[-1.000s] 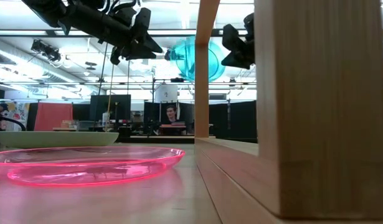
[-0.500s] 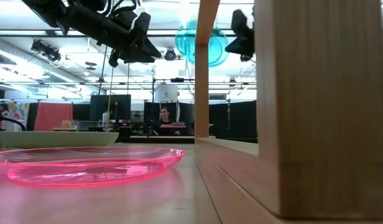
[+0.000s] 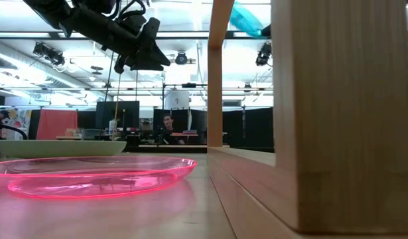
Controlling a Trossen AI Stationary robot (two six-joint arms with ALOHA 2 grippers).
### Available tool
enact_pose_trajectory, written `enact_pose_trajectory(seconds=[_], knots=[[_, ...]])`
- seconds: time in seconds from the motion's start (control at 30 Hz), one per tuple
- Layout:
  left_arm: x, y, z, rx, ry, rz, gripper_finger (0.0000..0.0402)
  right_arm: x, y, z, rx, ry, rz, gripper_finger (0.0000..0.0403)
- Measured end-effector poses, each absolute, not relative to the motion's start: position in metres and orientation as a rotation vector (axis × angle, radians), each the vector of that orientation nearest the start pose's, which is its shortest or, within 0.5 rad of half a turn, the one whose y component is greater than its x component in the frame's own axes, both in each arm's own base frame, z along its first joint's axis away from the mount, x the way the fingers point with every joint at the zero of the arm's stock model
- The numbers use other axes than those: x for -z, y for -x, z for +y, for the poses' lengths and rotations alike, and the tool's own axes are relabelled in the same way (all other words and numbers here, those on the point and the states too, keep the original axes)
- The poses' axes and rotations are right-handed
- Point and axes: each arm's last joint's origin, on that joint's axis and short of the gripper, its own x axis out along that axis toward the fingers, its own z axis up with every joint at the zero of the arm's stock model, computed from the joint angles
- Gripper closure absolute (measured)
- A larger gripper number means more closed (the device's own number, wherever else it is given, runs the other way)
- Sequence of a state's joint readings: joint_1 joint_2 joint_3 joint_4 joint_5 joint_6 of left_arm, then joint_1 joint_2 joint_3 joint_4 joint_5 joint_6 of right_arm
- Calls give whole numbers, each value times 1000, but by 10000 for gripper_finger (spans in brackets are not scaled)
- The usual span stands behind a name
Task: Place and stack plates onto a shelf
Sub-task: Stack the blue plate on the green plate on the shelf
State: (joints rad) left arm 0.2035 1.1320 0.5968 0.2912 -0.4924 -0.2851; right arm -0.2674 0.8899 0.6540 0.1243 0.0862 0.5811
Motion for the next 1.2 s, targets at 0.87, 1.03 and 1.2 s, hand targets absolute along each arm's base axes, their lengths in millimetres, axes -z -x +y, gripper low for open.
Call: enact_pose_trajectory(seconds=[0.87, 1.03, 1.2], knots=[[-245, -232, 62, -724, 233, 167, 251, -247, -208, 67, -239, -851, 717, 393], [-245, -232, 62, -724, 233, 167, 251, -225, -217, 86, -220, -836, 843, 393], [-245, -232, 62, -724, 233, 167, 251, -205, -224, 96, -198, -807, 937, 392]])
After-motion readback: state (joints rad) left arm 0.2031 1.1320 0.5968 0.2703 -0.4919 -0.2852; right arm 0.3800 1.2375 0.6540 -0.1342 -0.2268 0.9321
